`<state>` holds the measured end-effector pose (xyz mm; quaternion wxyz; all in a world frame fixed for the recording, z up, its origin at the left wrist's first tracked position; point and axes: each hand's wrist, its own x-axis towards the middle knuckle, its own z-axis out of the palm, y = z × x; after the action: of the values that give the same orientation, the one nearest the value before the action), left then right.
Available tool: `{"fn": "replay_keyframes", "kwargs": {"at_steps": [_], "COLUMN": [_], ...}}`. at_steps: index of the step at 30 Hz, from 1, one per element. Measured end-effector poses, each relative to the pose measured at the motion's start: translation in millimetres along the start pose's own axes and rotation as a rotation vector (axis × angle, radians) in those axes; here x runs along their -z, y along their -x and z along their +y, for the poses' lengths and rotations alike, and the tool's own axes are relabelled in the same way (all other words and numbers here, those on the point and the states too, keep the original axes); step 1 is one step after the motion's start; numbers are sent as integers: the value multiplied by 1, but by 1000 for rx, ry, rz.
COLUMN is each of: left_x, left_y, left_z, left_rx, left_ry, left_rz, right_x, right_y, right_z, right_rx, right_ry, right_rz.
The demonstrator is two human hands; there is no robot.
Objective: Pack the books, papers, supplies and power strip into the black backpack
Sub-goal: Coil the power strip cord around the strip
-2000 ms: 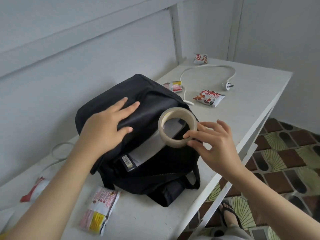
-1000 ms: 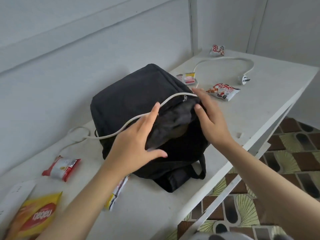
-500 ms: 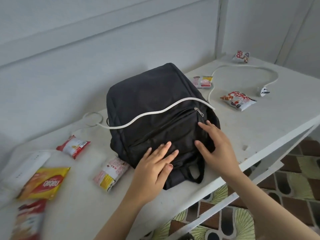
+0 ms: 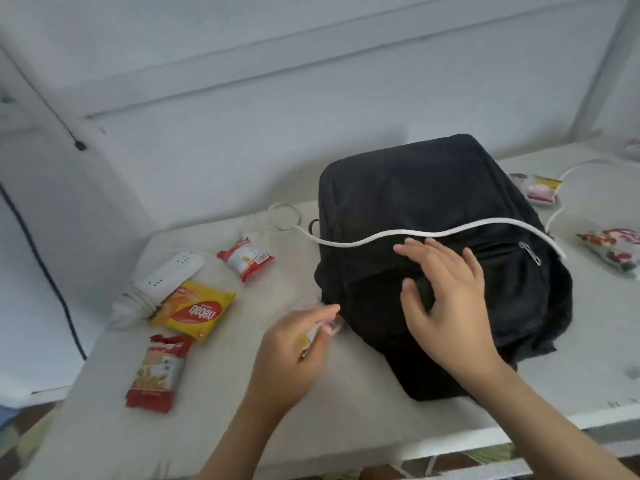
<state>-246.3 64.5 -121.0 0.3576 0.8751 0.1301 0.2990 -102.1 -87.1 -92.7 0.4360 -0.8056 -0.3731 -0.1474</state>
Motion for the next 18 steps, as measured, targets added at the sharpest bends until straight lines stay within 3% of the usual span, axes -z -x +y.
{"fn": "replay_keyframes", "kwargs": {"at_steps": [4,7,10,13,15,18], "left_x": [67,118,163,195,204,211], "left_y": [-14,-27,-34,-38,-38,-40], "left_z": [-44,-80,-121,-157,-175,-192], "left_rx": [70,220,351,515,593,621], "left_ry": [-264,-460,-639,-740,-697,-539], "left_rz": [147,230,178,74,34,16], "right_x": [-40,-84,-128,-153,-162,-170], "right_y": [-35,-55,-70,-80,-84,-88], "right_z": [-37,-57,-65,-65,-64,-62], "right_rx": [131,166,197,111,65,38], "right_ry": [-7,82,361,497,525,459], "right_rz": [-101,-233,-320,-426,-398,-203]}}
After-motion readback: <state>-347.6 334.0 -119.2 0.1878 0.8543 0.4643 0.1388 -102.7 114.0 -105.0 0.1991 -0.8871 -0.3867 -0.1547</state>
